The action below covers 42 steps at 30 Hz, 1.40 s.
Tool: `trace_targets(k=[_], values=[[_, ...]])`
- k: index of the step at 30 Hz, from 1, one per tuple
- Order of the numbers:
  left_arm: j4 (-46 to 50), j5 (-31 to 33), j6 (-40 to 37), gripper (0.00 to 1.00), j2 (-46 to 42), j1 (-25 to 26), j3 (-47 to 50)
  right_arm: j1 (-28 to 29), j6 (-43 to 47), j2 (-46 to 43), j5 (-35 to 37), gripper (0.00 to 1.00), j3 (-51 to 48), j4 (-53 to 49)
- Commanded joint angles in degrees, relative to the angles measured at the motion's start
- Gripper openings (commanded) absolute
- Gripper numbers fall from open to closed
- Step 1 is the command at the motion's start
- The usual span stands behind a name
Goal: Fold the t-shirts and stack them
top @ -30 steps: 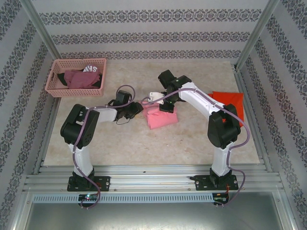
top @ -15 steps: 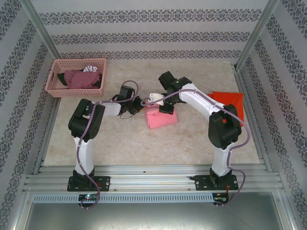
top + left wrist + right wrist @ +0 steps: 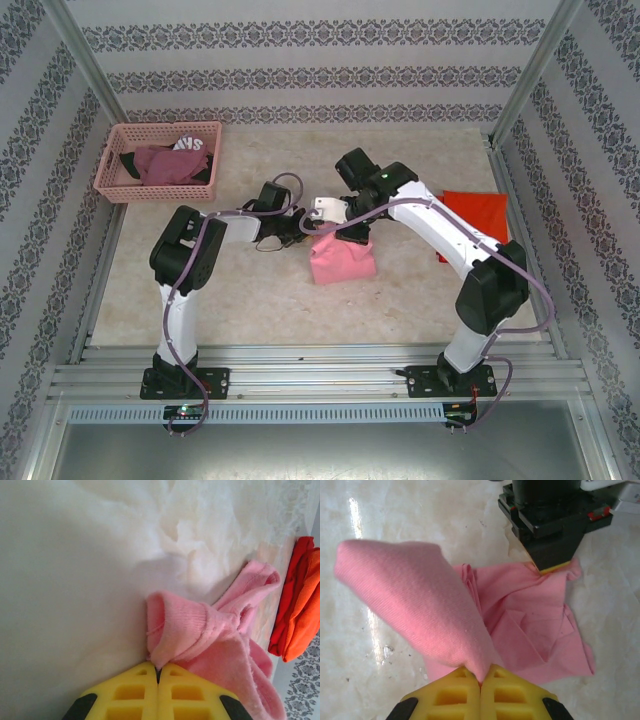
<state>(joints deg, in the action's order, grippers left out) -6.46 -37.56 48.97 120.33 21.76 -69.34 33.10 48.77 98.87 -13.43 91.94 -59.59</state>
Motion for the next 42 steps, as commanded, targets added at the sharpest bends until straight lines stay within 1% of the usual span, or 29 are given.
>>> trace_targets(k=[1,8,22,28,42], values=[[3.05,-0.31,-2.55,0.00,-0.11,-0.21,3.05,-0.70,0.68,0.66,0.64,0.00,2.03,-2.82],[-1.18,1.00,-0.52,0.00,0.77,-1.52,6.02,-2.28,2.75,7.58,2.96,0.00,10.61,-6.55],[-3.12,0.30,-0.28,0.00,3.35,-2.29,6.73,-3.74,3.78,20.00,2.98,0.00,23.73,-9.80],[-3.82,0.03,-0.08,0.00,3.61,-2.64,7.25,-4.69,3.11,23.97,3.02,0.00,26.23,-8.69],[-4.17,0.30,0.62,0.00,4.39,-2.82,7.77,-6.38,1.06,30.44,3.17,0.00,26.54,-2.51]])
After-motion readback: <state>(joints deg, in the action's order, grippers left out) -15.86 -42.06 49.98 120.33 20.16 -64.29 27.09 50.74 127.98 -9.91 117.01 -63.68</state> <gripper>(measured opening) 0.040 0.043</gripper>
